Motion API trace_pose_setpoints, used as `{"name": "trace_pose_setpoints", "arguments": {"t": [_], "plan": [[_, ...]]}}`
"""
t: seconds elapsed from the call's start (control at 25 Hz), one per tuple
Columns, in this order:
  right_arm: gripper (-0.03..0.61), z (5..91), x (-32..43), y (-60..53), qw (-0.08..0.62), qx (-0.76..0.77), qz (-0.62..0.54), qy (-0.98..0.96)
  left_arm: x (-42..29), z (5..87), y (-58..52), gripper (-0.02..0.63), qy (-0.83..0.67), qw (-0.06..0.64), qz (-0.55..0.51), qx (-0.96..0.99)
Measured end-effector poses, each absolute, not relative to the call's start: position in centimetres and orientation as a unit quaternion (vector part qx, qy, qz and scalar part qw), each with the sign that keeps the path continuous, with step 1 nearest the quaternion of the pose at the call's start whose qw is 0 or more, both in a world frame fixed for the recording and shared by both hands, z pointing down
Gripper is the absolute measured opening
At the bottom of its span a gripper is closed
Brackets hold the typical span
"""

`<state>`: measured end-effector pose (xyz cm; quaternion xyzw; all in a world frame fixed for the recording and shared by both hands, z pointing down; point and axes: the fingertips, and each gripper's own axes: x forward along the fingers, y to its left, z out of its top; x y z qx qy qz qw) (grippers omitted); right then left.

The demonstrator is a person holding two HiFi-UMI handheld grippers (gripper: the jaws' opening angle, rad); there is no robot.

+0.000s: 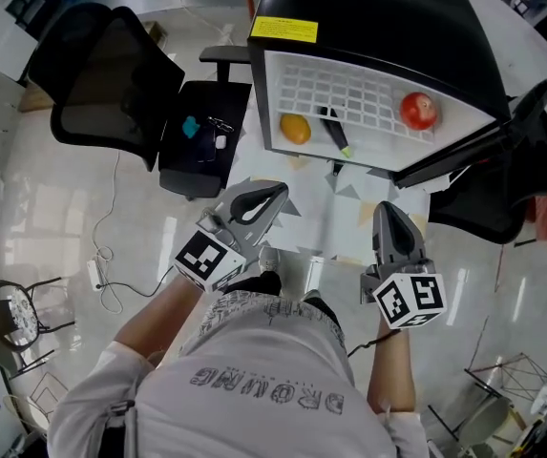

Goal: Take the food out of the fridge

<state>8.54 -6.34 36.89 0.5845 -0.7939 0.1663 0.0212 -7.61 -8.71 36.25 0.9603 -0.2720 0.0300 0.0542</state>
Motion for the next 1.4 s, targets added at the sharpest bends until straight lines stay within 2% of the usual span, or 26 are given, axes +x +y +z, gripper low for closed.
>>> {"name": "trace_pose_setpoints", "arguments": {"t": [0.64, 0.92, 1.04, 1.4], "plan": [[-0.002, 35.0, 11.6, -13.2, 0.025, 0.643, 0.121, -0.756, -7.6, 36.1, -12.9, 0.006, -0.250, 0.052, 0.038, 0.966], [0.076, 34.7, 15.4, -16.9, 0.018, 0.665, 0.104, -0.739, -6.0, 36.9, -13.6, 0.006, -0.261, 0.055, 0.055, 0.962], [0.128, 34.8, 16.6, -18.4, 0.021, 0.674, 0.102, -0.731, -5.5, 37.1, -13.7, 0.006, -0.266, 0.058, 0.065, 0.960], [0.237, 35.7, 18.2, -21.0, 0.037, 0.701, 0.090, -0.707, -4.5, 38.5, -13.9, 0.006, -0.264, 0.067, 0.086, 0.958]]}}
